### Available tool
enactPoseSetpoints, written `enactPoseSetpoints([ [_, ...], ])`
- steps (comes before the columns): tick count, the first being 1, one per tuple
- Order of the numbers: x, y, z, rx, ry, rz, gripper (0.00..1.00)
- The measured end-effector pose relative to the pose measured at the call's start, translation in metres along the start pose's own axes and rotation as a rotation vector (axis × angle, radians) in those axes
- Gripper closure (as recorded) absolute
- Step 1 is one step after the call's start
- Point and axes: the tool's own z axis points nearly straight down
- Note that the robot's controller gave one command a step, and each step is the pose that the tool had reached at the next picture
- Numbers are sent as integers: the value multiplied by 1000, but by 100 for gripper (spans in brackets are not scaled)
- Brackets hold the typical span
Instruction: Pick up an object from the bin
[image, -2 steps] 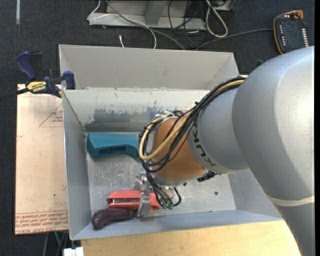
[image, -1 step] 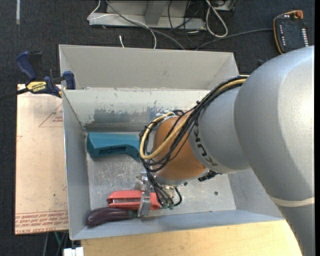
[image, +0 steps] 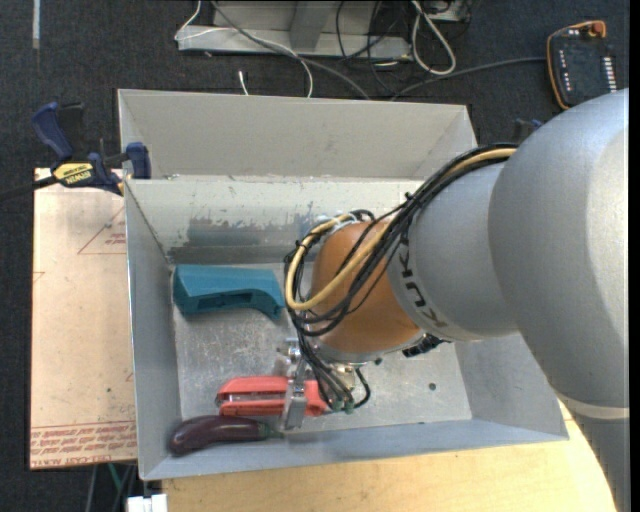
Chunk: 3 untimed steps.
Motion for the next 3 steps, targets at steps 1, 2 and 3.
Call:
enactPoseSetpoints([
  [1,0,0,-23,0,1,-1,100],
  [2,0,0,-49,0,0,-2,100],
  [3,0,0,-65,0,2,-2,100],
])
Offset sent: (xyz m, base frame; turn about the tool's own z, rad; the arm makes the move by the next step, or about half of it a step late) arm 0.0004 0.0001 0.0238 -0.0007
